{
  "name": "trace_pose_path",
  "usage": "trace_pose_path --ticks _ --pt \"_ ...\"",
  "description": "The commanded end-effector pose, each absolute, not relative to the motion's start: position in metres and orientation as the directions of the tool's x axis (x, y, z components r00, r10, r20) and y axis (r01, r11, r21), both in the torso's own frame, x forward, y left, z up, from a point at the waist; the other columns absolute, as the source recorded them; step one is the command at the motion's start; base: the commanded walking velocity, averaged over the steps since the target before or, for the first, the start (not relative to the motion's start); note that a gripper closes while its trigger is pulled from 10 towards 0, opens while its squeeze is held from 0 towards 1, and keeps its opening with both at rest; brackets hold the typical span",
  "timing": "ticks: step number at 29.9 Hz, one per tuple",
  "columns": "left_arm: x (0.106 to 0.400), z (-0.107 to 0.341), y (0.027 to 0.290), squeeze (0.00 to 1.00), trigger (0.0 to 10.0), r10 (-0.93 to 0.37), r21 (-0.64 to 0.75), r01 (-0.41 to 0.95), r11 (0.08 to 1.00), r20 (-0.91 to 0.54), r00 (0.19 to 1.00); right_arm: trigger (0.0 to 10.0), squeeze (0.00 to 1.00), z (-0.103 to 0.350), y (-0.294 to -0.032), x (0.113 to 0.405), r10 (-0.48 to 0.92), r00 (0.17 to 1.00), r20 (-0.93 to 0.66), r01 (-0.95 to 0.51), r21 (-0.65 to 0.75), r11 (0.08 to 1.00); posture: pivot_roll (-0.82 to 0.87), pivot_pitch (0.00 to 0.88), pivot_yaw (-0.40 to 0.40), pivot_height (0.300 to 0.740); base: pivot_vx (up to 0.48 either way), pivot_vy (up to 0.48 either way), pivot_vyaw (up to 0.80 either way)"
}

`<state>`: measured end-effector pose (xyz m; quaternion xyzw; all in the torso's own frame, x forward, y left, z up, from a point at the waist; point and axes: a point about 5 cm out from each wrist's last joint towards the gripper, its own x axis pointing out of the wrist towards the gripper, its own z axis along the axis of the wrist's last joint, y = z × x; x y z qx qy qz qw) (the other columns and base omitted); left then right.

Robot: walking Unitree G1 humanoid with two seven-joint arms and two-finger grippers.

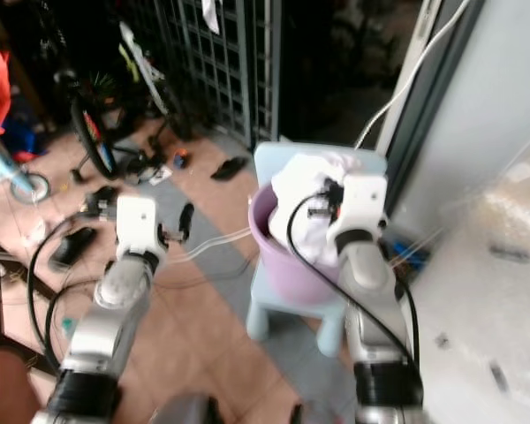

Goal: Clothes washing

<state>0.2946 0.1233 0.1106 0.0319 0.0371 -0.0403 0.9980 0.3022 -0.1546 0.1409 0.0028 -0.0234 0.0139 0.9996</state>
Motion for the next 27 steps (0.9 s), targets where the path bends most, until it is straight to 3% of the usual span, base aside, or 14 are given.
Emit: trace_pose_path --ticks 1,7,27 --pt "0.2959 0.118 0.1227 0.0 10.0 -0.095 0.043 0.097 0.994 -0.036 0.995 10.0 0.0 0.1544 -0.1516 0.3055 0.044 0.994 0.098 -0.044 -0.001 0.999 -0.03 0.0 0.041 0.74 0.0 0.0 -0.8" --pt "0.2936 0.1165 0.1216 0.0 10.0 -0.11 0.016 0.11 0.994 -0.04 0.993 10.0 0.0 0.1556 -0.1525 0.3064 0.051 0.994 0.1 -0.05 -0.015 0.999 -0.04 0.0 0.035 0.74 0.0 0.0 -0.8" --pt "0.2937 0.1152 0.123 0.0 10.0 -0.103 -0.017 0.102 0.995 -0.043 0.994 10.0 0.0 0.1572 -0.1536 0.308 0.048 0.993 0.107 -0.045 -0.029 0.999 -0.04 0.0 0.036 0.74 0.0 -0.277 -0.8"
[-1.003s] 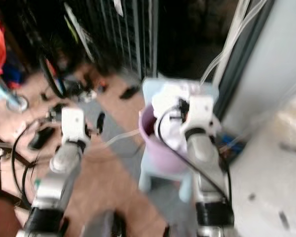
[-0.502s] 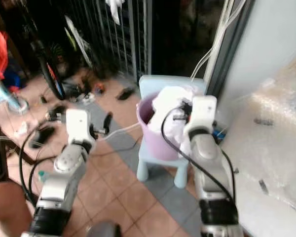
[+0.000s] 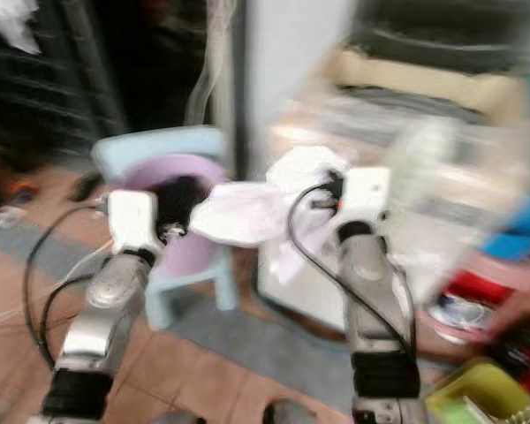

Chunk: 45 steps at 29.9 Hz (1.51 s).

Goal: Clothes washing

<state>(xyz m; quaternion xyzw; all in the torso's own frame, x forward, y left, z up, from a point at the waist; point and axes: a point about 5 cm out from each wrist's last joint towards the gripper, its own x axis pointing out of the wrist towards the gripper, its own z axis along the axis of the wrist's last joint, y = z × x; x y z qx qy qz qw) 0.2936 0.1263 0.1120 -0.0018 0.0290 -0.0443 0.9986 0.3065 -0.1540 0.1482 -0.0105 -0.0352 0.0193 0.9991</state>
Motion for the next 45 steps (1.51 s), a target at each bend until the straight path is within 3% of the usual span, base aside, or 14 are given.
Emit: trace_pose_path --ticks 1,12,18,33,45 --pt "0.294 0.116 0.123 0.0 10.0 -0.099 -0.027 0.098 0.995 -0.038 0.994 10.0 0.0 0.157 -0.154 0.308 0.046 0.993 0.105 -0.044 -0.025 0.999 -0.04 0.0 0.036 0.74 0.0 0.0 -0.57" --pt "0.293 0.116 0.129 0.0 10.0 -0.052 -0.079 0.049 0.996 -0.04 0.998 10.0 0.0 0.155 -0.152 0.306 0.057 0.993 0.104 -0.055 -0.021 0.998 -0.04 0.0 0.039 0.74 0.0 0.0 0.0" --pt "0.292 0.117 0.129 0.0 10.0 -0.066 -0.095 0.063 0.993 -0.031 0.997 10.0 0.0 0.155 -0.152 0.305 0.062 0.993 0.102 -0.06 -0.023 0.998 -0.04 0.0 0.038 0.74 0.0 0.419 0.0" --pt "0.29 0.116 0.129 0.0 10.0 -0.07 -0.104 0.066 0.992 -0.038 0.997 10.0 0.0 0.172 -0.151 0.314 0.125 0.977 0.17 -0.106 -0.119 0.987 -0.05 0.0 0.035 0.74 0.382 0.153 0.0" --pt "0.291 0.125 0.131 0.0 10.0 -0.108 -0.106 0.107 0.989 0.0 0.994 10.0 0.0 0.179 -0.152 0.316 0.111 0.974 0.199 -0.086 -0.129 0.988 -0.05 0.0 0.041 0.74 0.023 0.0 0.0"
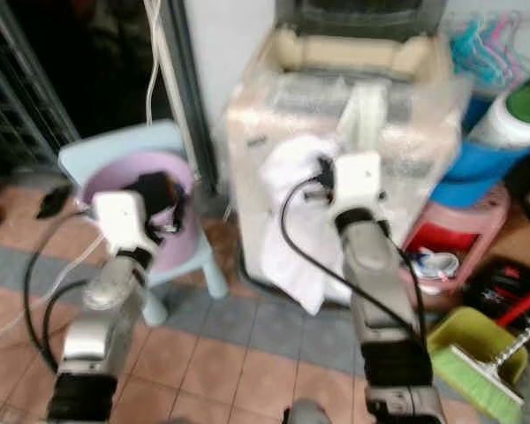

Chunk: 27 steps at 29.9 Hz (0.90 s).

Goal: Clothes washing

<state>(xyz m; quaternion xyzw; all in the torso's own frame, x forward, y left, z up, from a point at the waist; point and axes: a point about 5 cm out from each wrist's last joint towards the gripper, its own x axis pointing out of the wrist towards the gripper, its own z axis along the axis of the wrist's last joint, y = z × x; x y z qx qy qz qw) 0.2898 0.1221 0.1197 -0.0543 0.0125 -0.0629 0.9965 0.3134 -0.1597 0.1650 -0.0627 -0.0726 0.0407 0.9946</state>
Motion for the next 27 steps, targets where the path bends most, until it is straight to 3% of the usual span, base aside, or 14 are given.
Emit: trace_pose_path --ticks 1,17,27 --pt "0.291 0.126 0.131 0.0 10.0 -0.108 -0.104 0.107 0.989 0.002 0.994 10.0 0.0 0.179 -0.152 0.316 0.11 0.973 0.201 -0.086 -0.127 0.988 -0.05 0.0 0.041 0.74 0.337 0.0 0.0" --pt "0.285 0.125 0.123 0.0 10.0 -0.133 -0.141 0.131 0.981 -0.005 0.991 10.0 0.0 0.216 -0.158 0.339 0.111 0.944 0.31 -0.05 -0.198 0.979 -0.04 0.004 0.029 0.74 0.473 0.0 0.0" --pt "0.285 0.124 0.127 0.0 10.0 -0.112 -0.128 0.109 0.986 -0.02 0.994 10.0 0.0 0.238 -0.199 0.345 -0.162 0.915 0.368 0.258 -0.228 0.939 -0.04 0.003 0.027 0.74 0.419 0.0 0.0"
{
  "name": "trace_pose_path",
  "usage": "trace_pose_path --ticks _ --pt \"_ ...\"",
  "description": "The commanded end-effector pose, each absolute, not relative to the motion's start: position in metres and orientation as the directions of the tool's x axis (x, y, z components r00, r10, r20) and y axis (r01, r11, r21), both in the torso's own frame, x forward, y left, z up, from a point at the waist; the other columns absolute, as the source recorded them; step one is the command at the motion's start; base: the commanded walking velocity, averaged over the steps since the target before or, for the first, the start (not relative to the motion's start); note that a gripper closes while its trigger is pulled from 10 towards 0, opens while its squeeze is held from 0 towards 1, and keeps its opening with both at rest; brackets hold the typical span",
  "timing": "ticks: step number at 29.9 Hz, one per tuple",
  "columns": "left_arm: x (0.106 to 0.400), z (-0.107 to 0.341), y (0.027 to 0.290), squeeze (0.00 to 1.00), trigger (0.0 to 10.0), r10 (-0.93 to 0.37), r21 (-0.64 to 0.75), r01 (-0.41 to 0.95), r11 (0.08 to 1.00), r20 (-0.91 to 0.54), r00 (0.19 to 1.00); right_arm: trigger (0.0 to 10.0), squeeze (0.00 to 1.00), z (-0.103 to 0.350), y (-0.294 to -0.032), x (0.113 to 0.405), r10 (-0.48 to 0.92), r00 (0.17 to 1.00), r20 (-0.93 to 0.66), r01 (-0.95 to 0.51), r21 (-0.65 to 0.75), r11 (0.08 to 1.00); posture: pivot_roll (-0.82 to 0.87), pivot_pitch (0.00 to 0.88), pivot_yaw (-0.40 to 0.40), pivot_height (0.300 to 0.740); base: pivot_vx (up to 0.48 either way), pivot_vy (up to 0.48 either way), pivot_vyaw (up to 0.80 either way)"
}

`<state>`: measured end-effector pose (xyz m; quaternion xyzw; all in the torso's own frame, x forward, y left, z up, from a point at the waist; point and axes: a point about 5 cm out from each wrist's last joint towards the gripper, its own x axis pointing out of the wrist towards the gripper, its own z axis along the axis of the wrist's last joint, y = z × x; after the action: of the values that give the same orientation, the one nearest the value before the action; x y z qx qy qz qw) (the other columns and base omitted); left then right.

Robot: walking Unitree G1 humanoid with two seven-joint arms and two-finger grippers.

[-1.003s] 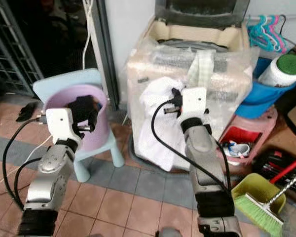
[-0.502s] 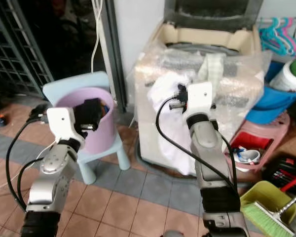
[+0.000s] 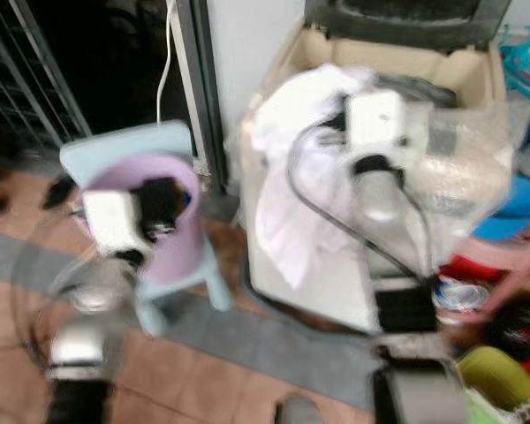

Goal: Clothes washing

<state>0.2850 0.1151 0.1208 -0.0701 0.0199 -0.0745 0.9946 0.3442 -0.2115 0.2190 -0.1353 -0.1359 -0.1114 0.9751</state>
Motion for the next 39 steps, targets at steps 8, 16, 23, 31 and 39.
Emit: trace_pose_path --ticks 8,16,23,31,39 --pt "0.286 0.123 0.129 0.0 10.0 -0.097 -0.114 0.093 0.989 -0.03 0.995 10.0 0.0 0.219 -0.235 0.335 -0.372 0.889 0.267 0.44 -0.273 0.855 -0.04 0.004 0.03 0.74 0.0 0.0 0.0" --pt "0.286 0.127 0.122 0.0 10.0 -0.107 -0.122 0.104 0.987 -0.021 0.994 10.0 0.0 0.214 -0.245 0.348 -0.413 0.891 0.189 0.452 -0.284 0.845 -0.04 0.011 0.03 0.74 0.0 0.0 0.0" --pt "0.281 0.128 0.123 0.0 10.0 -0.124 -0.146 0.123 0.982 -0.003 0.992 10.0 0.0 0.232 -0.233 0.377 -0.297 0.943 0.15 0.325 -0.233 0.916 -0.03 0.023 0.019 0.74 0.092 0.0 0.0" --pt "0.279 0.127 0.123 0.0 10.0 -0.114 -0.154 0.112 0.982 -0.007 0.993 10.0 0.0 0.262 -0.21 0.393 -0.137 0.958 0.251 0.204 -0.265 0.942 -0.02 0.031 0.013 0.74 0.349 0.0 0.0" --pt "0.278 0.126 0.121 0.0 10.0 -0.127 -0.158 0.124 0.98 -0.013 0.992 10.0 0.0 0.275 -0.197 0.397 -0.023 0.949 0.314 0.127 -0.316 0.94 -0.03 0.033 0.017 0.74 0.395 0.0 0.0"
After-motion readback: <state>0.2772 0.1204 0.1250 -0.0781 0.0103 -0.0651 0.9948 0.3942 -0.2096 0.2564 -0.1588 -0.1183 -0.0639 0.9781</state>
